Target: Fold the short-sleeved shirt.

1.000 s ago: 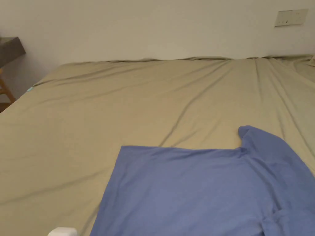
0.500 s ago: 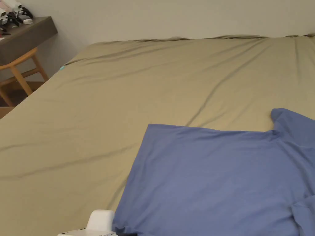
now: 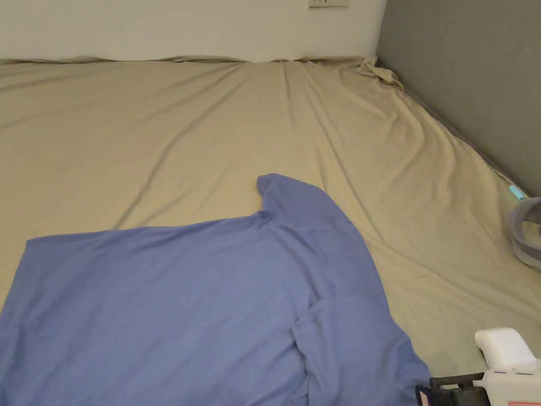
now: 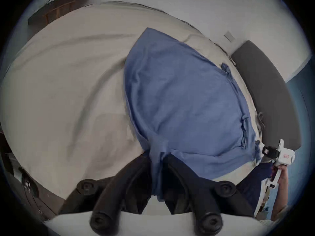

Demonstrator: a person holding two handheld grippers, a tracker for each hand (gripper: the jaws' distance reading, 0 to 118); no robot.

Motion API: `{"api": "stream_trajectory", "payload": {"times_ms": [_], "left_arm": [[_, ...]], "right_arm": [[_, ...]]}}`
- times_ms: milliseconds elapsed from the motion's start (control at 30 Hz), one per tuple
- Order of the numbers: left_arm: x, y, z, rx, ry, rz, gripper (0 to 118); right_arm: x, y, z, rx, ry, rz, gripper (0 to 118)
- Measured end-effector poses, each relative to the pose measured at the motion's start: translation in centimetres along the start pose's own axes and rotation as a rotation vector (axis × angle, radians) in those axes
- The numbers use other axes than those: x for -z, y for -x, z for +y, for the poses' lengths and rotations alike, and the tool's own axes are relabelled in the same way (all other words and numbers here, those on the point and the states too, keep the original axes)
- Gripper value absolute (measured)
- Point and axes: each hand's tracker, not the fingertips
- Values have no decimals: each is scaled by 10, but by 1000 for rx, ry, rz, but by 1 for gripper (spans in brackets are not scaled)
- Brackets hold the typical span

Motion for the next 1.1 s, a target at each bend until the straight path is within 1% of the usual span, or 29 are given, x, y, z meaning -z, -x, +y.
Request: {"api": "stream_trajectory", "payload": {"times_ms": [33, 67, 100, 133, 200, 233, 267, 300, 333, 367, 400, 433, 467, 500, 533, 567, 633, 667, 733, 767, 833, 900, 933, 967, 1000, 1033, 1067, 1100], "left_arm": [[-3, -1, -2, -13, -4, -3, 7], [-7, 2, 2, -26, -7, -15, 7], [-13, 6, 6, 22, -58, 72, 7], [-15, 5, 4, -10, -59, 46, 7], [-16, 17, 8, -23, -63, 36, 7], [-15, 17, 6, -52, -47, -2, 7], [-15, 17, 5, -57, -44, -1, 7], [-14, 18, 4, -62, -39, 2, 7], [-13, 23, 6, -69, -38, 3, 7], [-12, 24, 4, -93, -30, -22, 7], [-12, 26, 3, -121, -31, -36, 7], [-12, 29, 2, -159, -35, -55, 7], [-11, 34, 4, -179, -36, -64, 7], [-10, 36, 4, -199, -36, -75, 7], [-11, 38, 4, -218, -40, -80, 7], [-12, 38, 5, -234, -44, -91, 7], [-18, 39, 9, -306, -60, -143, 7], [-22, 37, 13, -326, -75, -174, 8], [-28, 33, 27, -373, -94, -229, 7], [-30, 31, 37, -385, -100, -257, 7], [-31, 28, 59, -418, -146, -293, 7], [-23, 37, 84, -479, -179, -328, 7], [-18, 39, 98, -539, -187, -342, 7], [-10, 42, 111, -588, -200, -365, 7], [0, 42, 121, -629, -217, -393, 7], [12, 44, 133, -698, -222, -415, 7], [23, 45, 143, -722, -224, -424, 8], [36, 45, 156, -709, -224, -415, 7]], "right_arm": [[-4, 1, -5, -15, -137, -9, 114], [1, 1, -5, -12, -73, -9, 116], [9, -2, -8, 2, -34, -35, 118], [16, -4, -11, 0, 10, -44, 118], [19, 4, -12, -98, 72, -68, 117], [25, 7, -16, -131, 103, -73, 117], [30, 8, -20, -136, 137, -43, 117], [38, 9, -24, -107, 174, -3, 112], [42, 9, -25, -49, 195, 37, 87], [41, 10, -27, -6, 179, 44, 53], [34, 11, -27, -29, 127, -8, 50], [29, 12, -24, -52, 116, 37, 36], [25, 13, -24, -58, 80, 91, 19], [21, 12, -25, -24, 46, 123, 15], [18, 11, -23, 25, 46, 108, 14], [17, 9, -21, 51, 34, 112, 13], [7, 4, -14, 135, -71, 170, 11], [1, 3, -7, 168, -124, 221, 11], [-8, 7, 10, 205, -181, 281, 11], [-10, 8, 21, 220, -195, 286, 11], [-7, 14, 50, 254, -210, 304, 11], [4, 12, 79, 349, -222, 310, 11], [13, 9, 95, 418, -215, 314, 11], [23, 2, 111, 470, -214, 322, 11], [34, -1, 125, 510, -211, 327, 11], [47, -3, 138, 549, -195, 341, 11], [58, -3, 149, 575, -188, 345, 11], [71, -4, 160, 574, -180, 341, 11]]}}
